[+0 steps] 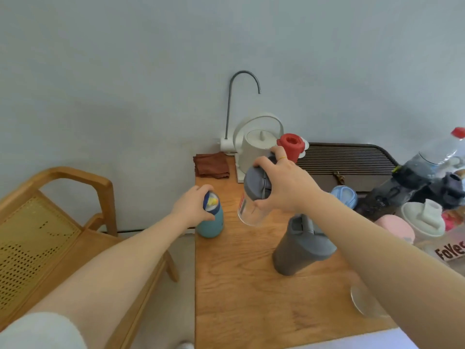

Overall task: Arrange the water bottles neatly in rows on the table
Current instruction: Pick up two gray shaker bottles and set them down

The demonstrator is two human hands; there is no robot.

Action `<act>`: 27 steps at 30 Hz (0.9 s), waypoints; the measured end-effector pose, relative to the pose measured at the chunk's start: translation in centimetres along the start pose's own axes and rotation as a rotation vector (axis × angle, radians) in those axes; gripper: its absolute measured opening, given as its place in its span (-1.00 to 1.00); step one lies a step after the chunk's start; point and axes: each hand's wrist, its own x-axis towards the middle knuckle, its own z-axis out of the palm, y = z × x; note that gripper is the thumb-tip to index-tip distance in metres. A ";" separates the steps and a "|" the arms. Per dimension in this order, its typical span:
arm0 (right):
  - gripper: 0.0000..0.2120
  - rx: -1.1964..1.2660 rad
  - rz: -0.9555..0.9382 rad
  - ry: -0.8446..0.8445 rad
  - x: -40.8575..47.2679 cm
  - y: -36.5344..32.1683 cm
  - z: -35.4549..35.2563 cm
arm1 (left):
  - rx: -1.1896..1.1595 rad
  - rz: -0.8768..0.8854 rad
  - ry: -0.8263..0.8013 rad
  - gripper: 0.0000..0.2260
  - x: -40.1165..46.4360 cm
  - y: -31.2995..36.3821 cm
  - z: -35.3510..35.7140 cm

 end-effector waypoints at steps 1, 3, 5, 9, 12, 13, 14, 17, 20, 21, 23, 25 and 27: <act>-0.30 -0.021 0.005 -0.026 1.1 0.1 0.7 | -0.006 0.012 -0.005 -0.33 1.1 -0.3 -0.2; -0.30 -0.044 0.031 -0.084 3.2 0.3 2.0 | 0.012 0.041 -0.010 -0.33 3.6 -0.6 -0.8; -0.30 -0.020 0.075 -0.124 5.3 0.5 2.9 | 0.027 0.058 -0.011 -0.33 5.9 -0.9 -1.3; -0.30 0.016 0.111 -0.164 8.2 0.8 4.0 | 0.047 0.090 -0.006 -0.33 9.3 -1.4 -1.9; -0.30 0.009 0.120 -0.190 9.4 0.5 4.8 | 0.063 0.122 -0.025 -0.33 10.7 -1.9 -1.8; -0.30 0.013 0.124 -0.187 9.6 0.4 4.9 | 0.068 0.132 -0.032 -0.32 11.0 -2.1 -1.7; -0.29 0.019 0.125 -0.182 9.7 0.4 5.0 | 0.071 0.141 -0.036 -0.32 11.1 -2.1 -1.6; -0.24 0.034 0.115 -0.200 9.8 0.6 5.2 | 0.081 0.154 -0.046 -0.32 11.4 -2.3 -1.4; -0.08 -0.024 0.066 -0.255 9.6 1.0 4.8 | 0.100 0.151 -0.081 -0.30 11.5 -2.2 -1.9; -0.04 -0.043 0.038 -0.248 9.3 1.1 4.2 | 0.114 0.147 -0.094 -0.29 11.4 -2.1 -2.2; -0.06 0.013 0.010 -0.177 8.1 1.7 2.4 | 0.169 0.145 -0.072 -0.27 10.8 -1.4 -2.5; -0.24 0.131 0.031 -0.093 6.0 2.9 0.5 | 0.202 0.178 0.070 -0.31 9.2 0.1 -2.7; -0.48 0.150 0.048 -0.094 3.2 4.7 -1.0 | 0.136 0.279 0.261 -0.41 6.9 2.3 -2.8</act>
